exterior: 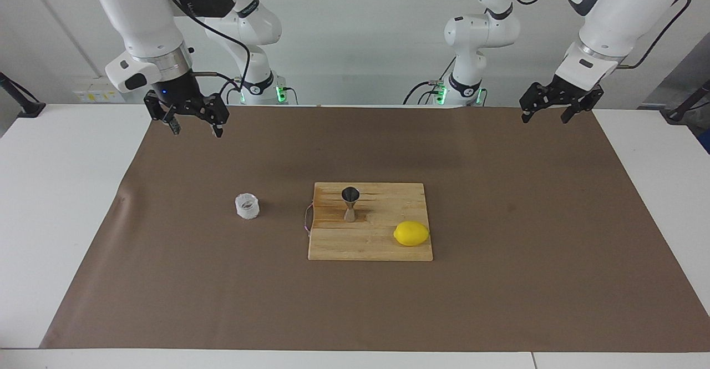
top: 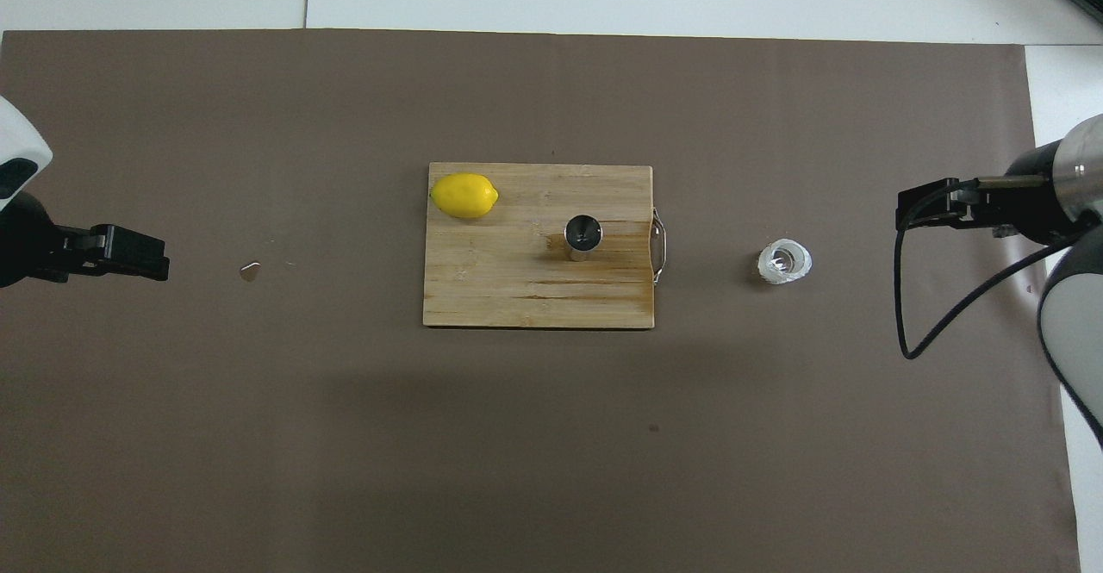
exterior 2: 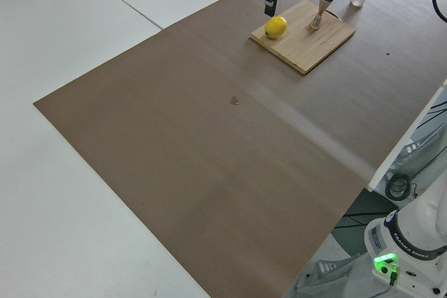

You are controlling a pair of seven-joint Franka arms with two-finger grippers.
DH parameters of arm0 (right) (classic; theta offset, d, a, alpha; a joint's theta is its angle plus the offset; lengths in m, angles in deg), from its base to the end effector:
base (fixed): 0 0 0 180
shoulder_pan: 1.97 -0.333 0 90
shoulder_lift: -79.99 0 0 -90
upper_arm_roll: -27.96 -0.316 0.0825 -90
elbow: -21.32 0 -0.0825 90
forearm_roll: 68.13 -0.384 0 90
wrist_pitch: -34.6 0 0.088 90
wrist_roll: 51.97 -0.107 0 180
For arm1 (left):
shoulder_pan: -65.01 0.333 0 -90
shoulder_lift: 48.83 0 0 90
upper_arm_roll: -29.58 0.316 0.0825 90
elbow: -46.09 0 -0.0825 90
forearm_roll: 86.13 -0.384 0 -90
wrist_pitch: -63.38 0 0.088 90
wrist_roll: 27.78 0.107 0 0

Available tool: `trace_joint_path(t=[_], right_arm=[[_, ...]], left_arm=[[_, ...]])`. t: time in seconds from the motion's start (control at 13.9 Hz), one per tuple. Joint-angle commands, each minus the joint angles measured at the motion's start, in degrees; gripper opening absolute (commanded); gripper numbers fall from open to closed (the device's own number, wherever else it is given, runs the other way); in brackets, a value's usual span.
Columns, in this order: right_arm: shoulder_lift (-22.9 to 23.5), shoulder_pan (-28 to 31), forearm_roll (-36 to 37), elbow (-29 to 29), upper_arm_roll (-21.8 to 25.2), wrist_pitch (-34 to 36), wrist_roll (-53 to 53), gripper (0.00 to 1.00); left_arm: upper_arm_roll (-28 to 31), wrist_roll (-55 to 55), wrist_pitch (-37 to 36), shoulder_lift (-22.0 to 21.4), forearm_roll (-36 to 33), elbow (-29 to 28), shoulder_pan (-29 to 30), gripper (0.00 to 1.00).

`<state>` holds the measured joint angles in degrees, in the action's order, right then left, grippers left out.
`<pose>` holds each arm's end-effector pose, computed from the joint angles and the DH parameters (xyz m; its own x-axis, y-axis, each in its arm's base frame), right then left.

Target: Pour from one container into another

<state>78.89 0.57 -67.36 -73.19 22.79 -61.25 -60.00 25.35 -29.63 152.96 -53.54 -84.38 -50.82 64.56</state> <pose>0.5566 0.0247 0.6068 0.9947 -0.0927 0.0442 -0.0932 -0.9956 0.0091 0.5241 -0.0478 0.6114 0.9977 -0.0490 -0.0467 -0.0480 -0.9986 0.0230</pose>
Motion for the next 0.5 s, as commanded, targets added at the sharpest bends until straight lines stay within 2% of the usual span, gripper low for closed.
trace_joint_path(t=[0.0, 0.22, 0.43], right_arm=[[-0.3, -0.3, 1.1, 0.6, 1.5, 3.0, -1.3, 1.0], [-0.5, -4.0, 1.1, 0.6, 7.2, 3.5, -1.0, 1.0], [-0.7, -3.4, 1.0, 0.1, 7.1, 3.8, -1.0, 1.0]], left_arm=[[-0.1, 0.4, -0.9, -1.0, 0.6, -0.3, 0.4, 1.0], [-0.1, 0.4, -0.9, -1.0, 0.6, -0.3, 0.4, 1.0], [-0.1, 0.4, -0.9, -1.0, 0.6, -0.3, 0.4, 1.0]])
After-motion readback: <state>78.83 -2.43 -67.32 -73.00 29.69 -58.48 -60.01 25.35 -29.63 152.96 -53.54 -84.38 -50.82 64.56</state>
